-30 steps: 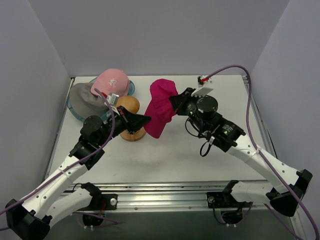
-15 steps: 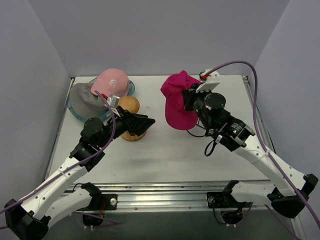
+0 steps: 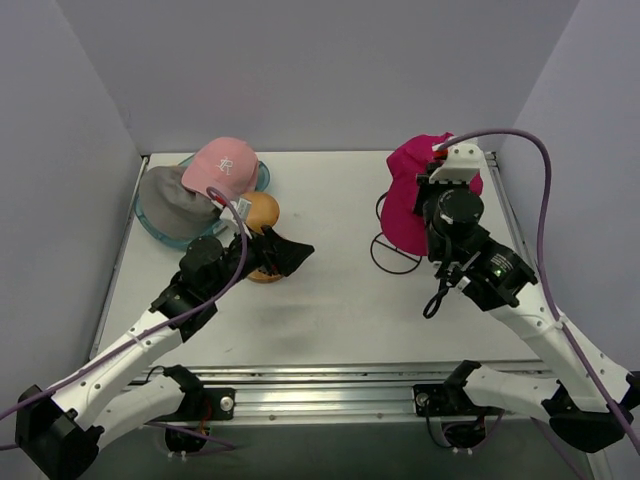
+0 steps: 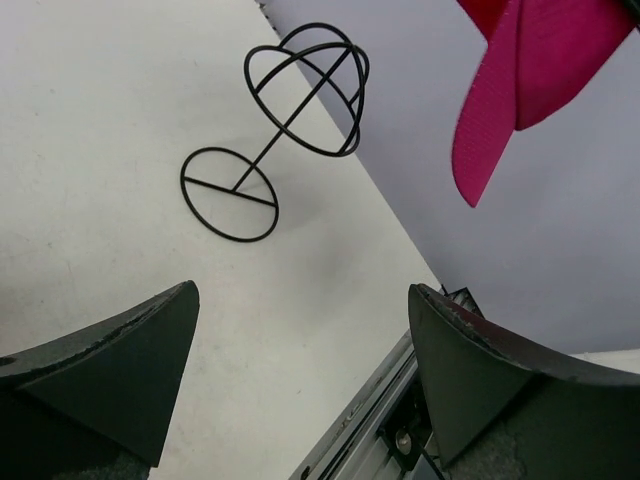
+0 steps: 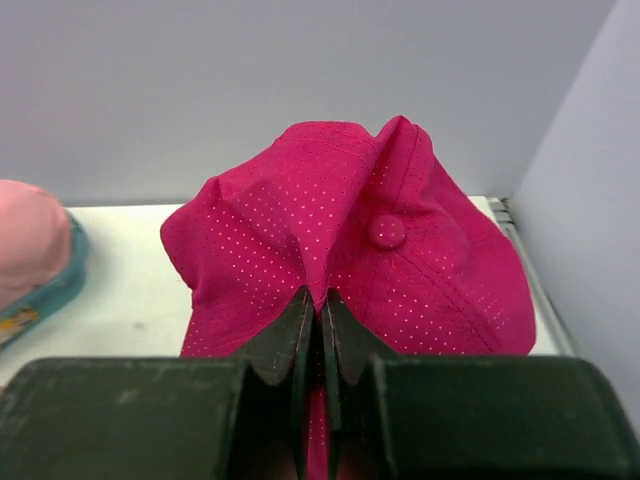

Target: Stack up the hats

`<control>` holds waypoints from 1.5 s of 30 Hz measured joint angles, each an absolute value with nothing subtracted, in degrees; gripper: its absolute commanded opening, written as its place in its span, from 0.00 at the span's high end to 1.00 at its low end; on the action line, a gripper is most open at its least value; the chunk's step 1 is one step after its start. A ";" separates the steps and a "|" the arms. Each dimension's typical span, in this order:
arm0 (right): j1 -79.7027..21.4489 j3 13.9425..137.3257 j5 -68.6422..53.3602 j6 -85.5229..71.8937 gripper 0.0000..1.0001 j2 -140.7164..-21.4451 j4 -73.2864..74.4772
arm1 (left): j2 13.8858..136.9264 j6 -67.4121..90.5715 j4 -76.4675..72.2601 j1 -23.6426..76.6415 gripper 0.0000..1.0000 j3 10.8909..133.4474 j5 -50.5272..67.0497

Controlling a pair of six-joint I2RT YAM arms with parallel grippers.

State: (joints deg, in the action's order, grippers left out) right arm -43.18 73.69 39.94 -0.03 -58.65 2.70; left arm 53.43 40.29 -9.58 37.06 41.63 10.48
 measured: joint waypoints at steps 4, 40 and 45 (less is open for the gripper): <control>-40.38 73.69 41.60 1.83 1.00 -61.84 3.95 | 52.69 38.63 -8.51 38.92 0.06 41.36 9.10; -24.47 65.32 9.30 21.69 0.98 -74.52 -4.16 | 42.92 30.50 -7.42 43.81 0.06 37.36 0.58; -24.47 62.43 8.93 22.50 0.95 -71.66 -4.10 | 42.92 30.30 -7.18 43.81 0.06 37.34 -0.19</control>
